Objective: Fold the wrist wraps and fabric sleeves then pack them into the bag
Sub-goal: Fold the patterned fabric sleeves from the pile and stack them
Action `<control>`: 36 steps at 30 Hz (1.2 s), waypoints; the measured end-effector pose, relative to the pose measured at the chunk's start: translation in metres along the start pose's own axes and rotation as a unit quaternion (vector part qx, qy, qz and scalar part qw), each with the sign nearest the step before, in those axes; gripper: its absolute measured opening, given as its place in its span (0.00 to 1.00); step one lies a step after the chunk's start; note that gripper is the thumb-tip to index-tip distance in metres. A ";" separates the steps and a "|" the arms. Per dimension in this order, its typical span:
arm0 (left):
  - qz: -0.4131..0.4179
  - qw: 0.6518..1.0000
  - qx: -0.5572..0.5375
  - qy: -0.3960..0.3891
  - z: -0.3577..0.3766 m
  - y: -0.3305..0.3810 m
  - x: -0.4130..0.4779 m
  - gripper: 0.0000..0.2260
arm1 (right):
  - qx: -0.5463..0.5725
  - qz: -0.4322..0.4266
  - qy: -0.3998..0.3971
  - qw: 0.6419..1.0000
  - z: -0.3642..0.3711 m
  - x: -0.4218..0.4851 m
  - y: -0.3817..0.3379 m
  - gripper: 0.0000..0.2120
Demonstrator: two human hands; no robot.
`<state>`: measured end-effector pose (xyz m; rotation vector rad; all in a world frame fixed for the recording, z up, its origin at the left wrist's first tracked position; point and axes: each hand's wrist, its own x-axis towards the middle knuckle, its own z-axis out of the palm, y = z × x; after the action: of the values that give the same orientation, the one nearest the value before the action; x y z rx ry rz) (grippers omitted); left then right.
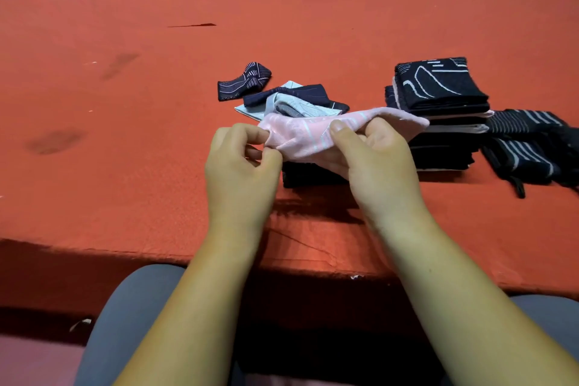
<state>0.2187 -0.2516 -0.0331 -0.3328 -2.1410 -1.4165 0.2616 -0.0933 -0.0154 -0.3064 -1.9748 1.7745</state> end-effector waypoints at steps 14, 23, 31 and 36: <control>0.057 0.979 -0.129 -0.146 -0.021 -0.004 0.013 0.33 | 0.213 0.083 -0.004 0.973 -0.004 -0.015 -0.026 0.07; 0.089 0.982 -0.100 -0.135 -0.023 -0.020 0.018 0.03 | -0.021 0.102 -0.014 0.994 -0.021 -0.017 -0.040 0.20; -0.092 0.920 -0.363 -0.118 -0.024 -0.009 0.028 0.02 | -0.217 -0.175 0.061 0.958 -0.028 -0.018 -0.043 0.20; -0.199 0.876 -0.413 -0.150 -0.023 -0.012 0.037 0.07 | -0.332 -0.151 -0.075 0.928 -0.013 -0.020 -0.023 0.24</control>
<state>0.1893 -0.2807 -0.0142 -0.4544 -1.7540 -2.6544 0.2887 -0.0946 0.0041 -0.0654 -2.5285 0.9226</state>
